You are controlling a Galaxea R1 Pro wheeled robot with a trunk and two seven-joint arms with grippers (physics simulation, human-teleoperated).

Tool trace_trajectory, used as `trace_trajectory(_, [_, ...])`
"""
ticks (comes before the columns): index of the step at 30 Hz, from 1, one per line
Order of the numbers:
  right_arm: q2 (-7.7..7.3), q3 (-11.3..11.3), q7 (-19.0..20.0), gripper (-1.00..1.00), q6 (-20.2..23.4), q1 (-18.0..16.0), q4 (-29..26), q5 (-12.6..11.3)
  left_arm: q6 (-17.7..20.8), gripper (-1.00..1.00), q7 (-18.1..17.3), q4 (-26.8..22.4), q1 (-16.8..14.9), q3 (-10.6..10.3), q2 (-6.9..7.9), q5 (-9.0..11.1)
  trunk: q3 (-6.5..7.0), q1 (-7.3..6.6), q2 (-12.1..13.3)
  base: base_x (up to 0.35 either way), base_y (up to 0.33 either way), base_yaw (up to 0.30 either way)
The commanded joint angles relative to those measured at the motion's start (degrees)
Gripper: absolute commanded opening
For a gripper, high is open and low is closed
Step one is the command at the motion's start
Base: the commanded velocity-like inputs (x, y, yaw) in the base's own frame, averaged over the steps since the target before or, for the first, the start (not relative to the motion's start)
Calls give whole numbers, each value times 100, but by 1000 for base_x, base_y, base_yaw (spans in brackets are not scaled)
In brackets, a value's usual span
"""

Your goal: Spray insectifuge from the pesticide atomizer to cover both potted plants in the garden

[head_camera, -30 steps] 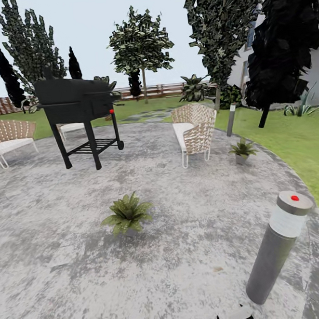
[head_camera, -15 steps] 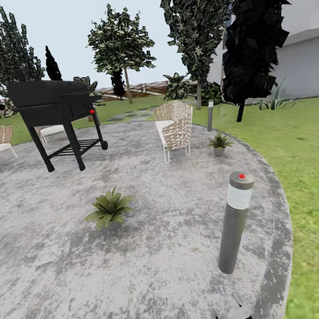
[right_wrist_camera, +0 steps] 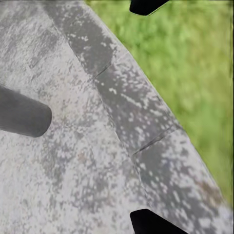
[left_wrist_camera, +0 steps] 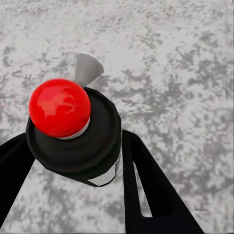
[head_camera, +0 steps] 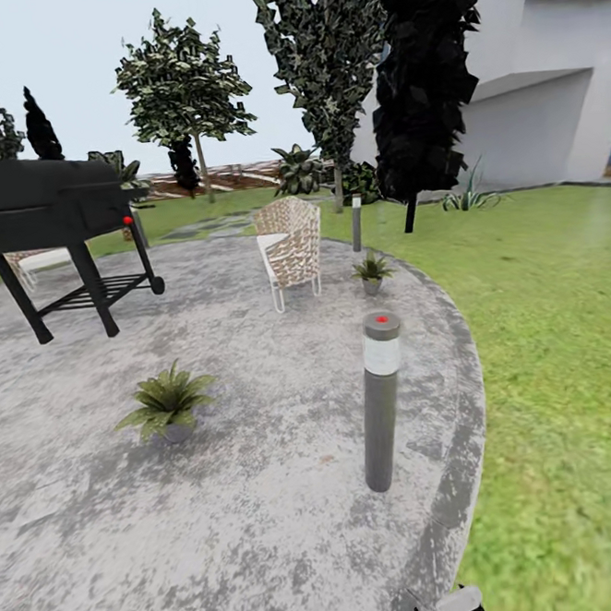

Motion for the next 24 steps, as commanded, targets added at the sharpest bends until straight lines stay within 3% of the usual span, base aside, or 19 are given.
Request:
trace_trajectory(1, [3,-32,-36,100,-3,-4,5,61,-23,-100,-12,3,-4,48,0,-44,-5,-1,-2,-7,-269,-300])
trace_trajectory(24, [9,-32,-36,100,-3,-4,5,61,-23,-100,-12,3,-4,40,0,-45,-5,-1,-2,0,-275,-300])
